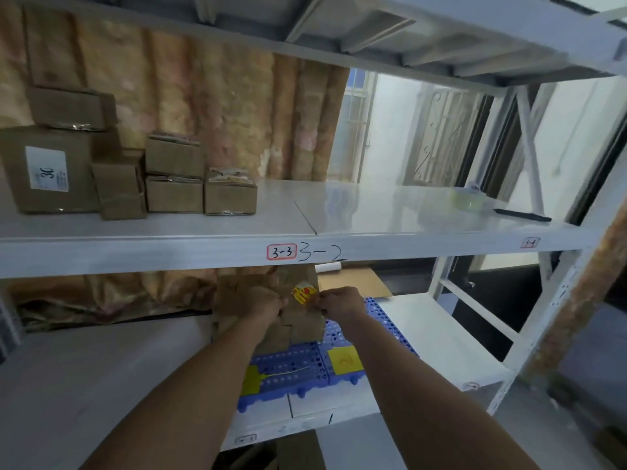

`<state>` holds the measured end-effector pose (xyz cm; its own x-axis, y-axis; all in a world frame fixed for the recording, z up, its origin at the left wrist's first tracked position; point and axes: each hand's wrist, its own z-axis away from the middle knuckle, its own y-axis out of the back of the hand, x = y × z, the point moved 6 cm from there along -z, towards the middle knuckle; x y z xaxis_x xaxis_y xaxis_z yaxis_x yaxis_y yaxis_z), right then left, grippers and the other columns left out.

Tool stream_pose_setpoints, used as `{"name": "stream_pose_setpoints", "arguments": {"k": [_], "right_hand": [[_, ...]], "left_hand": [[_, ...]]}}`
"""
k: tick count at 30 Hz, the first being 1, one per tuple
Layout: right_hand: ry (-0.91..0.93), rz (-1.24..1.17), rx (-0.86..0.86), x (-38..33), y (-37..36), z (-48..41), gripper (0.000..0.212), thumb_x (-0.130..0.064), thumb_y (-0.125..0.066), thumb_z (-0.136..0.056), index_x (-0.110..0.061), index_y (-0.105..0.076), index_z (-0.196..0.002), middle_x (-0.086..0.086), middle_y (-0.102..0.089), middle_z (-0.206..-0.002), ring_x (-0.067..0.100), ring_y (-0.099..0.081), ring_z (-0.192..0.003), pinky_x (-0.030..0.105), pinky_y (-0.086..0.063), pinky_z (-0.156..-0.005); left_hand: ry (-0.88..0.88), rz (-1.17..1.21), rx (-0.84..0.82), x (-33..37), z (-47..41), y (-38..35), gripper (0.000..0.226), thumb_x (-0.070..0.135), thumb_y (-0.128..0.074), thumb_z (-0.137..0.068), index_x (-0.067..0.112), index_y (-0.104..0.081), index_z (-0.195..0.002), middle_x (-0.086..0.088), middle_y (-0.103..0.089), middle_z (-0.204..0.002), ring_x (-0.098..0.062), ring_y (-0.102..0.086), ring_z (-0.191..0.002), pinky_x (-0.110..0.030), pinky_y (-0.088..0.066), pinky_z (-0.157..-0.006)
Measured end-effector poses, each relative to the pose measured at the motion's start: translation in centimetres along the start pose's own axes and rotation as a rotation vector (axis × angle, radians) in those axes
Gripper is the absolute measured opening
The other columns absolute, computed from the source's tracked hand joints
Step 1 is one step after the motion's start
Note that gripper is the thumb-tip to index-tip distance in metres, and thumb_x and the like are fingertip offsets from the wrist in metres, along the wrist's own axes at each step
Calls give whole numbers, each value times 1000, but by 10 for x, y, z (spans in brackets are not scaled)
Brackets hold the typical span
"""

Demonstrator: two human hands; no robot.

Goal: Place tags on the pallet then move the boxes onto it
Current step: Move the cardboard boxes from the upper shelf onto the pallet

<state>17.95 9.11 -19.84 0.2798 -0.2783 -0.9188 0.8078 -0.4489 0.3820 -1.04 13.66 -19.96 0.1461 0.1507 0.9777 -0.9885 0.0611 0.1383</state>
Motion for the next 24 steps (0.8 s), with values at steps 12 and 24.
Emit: {"name": "stream_pose_setpoints", "arguments": {"k": [12, 24], "right_hand": [[-14, 238, -219, 25, -34, -104, 27, -21, -72, -90, -13, -62, -67, -3, -53, -64, 10, -49, -60, 10, -30, -34], [7, 300, -302, 69, -55, -172, 24, -13, -68, -86, -11, -62, -62, 8, -59, -69, 20, -58, -69, 27, -44, -59]], "left_hand": [[-6, -433, 207, -15, -73, -49, 29, 18, -64, -97, -1, -66, -119, -13, -67, -121, -31, -63, -111, -31, -50, -86], [-70, -721, 265, -58, -131, -93, 13, 6, -57, -97, 2, -69, -95, -15, -67, -98, -26, -61, -83, -37, -48, -70]]}}
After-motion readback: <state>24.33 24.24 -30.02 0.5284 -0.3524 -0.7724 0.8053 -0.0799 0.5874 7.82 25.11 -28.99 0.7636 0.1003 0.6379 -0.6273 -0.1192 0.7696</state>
